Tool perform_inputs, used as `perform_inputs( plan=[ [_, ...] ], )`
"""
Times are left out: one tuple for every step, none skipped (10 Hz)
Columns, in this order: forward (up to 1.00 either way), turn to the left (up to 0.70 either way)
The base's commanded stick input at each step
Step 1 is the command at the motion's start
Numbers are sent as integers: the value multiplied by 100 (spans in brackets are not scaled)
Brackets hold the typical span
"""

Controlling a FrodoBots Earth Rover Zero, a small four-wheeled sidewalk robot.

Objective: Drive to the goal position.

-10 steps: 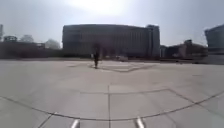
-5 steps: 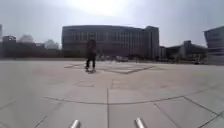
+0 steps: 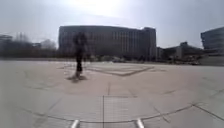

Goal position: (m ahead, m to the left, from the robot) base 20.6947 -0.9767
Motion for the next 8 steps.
perform_inputs(
  plan=[
    [85, 1],
    [85, 1],
    [85, 1],
    [85, 1],
    [85, 1],
    [85, 1],
    [85, 1],
    [85, 1]
  ],
)
